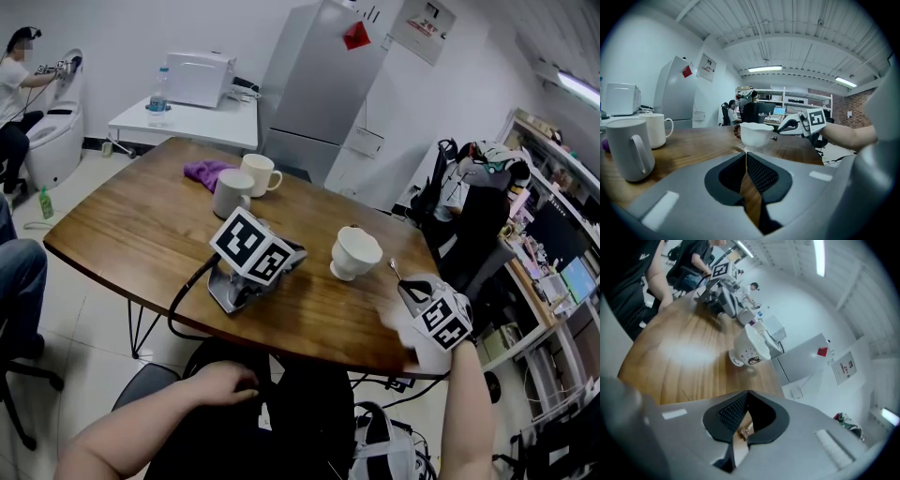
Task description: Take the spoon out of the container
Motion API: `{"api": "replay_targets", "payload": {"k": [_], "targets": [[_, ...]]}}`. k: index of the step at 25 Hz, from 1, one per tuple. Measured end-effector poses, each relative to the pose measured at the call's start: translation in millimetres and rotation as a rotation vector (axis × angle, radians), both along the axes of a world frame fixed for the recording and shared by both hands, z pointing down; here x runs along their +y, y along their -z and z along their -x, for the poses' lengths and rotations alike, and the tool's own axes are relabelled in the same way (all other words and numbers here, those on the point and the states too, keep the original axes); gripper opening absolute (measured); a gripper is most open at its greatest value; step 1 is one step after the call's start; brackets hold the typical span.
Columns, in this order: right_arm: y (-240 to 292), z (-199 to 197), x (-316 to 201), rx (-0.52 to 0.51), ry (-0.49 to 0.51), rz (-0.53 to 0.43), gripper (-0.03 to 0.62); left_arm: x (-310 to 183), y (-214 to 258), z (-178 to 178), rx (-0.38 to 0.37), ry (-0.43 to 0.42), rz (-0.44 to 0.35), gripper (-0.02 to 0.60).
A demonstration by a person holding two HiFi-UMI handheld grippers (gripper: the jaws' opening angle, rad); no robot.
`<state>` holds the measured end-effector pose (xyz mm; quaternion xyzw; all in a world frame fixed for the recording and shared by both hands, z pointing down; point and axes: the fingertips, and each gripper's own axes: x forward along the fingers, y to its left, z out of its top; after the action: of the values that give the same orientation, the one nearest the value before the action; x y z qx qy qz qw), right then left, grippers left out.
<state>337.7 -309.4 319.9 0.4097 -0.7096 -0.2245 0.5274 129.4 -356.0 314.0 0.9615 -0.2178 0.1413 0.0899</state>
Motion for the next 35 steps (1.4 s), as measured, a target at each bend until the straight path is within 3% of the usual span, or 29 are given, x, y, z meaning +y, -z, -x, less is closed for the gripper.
{"api": "replay_targets", "payload": {"k": [7,20,24,35], "targets": [[21,36,4,-0.396,0.031,-0.018,0.003,-1,-1,0,0.001,0.0,0.001,0.012],[31,70,10,-0.951,0.049,0.067,0.003,-2,-1,0,0.001,-0.002,-0.001,0.012],[30,72,11,-1.054,0.048,0.098,0.002,-1,-1,0,0.001,-0.001,0.0,0.012],[30,65,9,-1.172,0.034,0.119,0.002,0,-1,0,0.001,-0.001,0.0,0.012]]}}
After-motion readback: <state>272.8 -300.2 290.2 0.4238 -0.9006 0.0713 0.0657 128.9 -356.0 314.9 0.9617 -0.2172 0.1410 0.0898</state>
